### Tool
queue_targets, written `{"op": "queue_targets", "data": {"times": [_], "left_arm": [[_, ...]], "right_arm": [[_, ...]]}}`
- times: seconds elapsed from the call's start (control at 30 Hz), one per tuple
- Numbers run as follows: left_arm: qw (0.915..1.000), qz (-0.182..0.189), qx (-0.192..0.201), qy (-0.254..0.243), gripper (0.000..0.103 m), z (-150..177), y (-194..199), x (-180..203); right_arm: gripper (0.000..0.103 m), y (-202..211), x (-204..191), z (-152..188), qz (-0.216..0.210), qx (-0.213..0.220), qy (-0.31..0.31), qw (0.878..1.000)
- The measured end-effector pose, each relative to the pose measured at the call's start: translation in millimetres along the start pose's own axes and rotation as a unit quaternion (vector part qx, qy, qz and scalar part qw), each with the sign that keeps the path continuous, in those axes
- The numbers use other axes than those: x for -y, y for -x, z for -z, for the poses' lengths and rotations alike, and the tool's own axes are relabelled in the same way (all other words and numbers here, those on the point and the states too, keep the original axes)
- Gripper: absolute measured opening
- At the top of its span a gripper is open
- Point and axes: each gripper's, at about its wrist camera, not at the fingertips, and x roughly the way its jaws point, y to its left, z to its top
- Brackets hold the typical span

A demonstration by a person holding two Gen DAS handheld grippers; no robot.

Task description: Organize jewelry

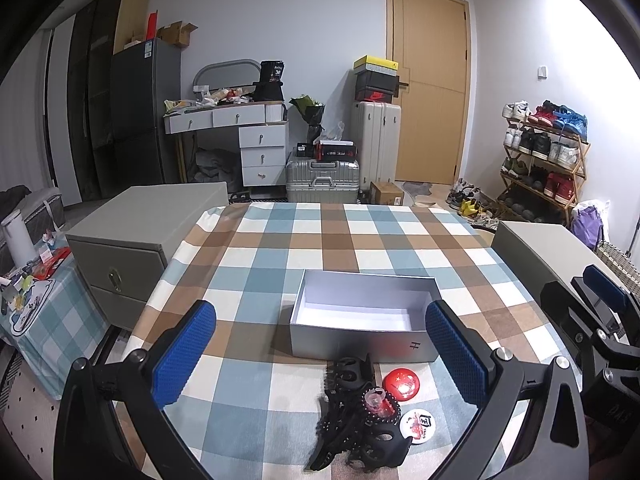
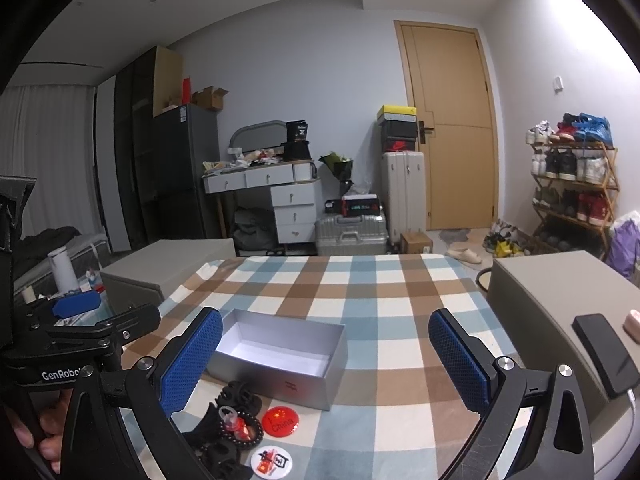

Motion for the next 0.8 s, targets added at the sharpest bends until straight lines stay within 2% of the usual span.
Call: {"op": "queue_targets", "data": {"times": [0.27,0.47,0.63,0.8], "left_arm": [[0.9999,0.000,-0.011,0.003,0.102,6.9,-3.9,-1.5],[0.9994,0.013,-0.033,0.006,0.102,10.1,-10.9,-5.0],[0.9966,0.037,-0.071,0.016,0.102,20.4,-25.7,-13.1],[0.9892,0.076,-0.124,0.016,0.102,34.3,-46.5,-16.3]], "right_arm": [[0.103,1.3,-2.3,0.9,-0.011,0.001,0.004,1.000],[0.103,-4.2,0.1,4.2,-0.007,-0.007,0.004,1.000],[0.103,-13.0,5.4,13.0,-0.011,-0.022,-0.001,1.000],[0.103,-25.9,7.9,26.3,-0.017,-0.043,0.004,0.999]]}}
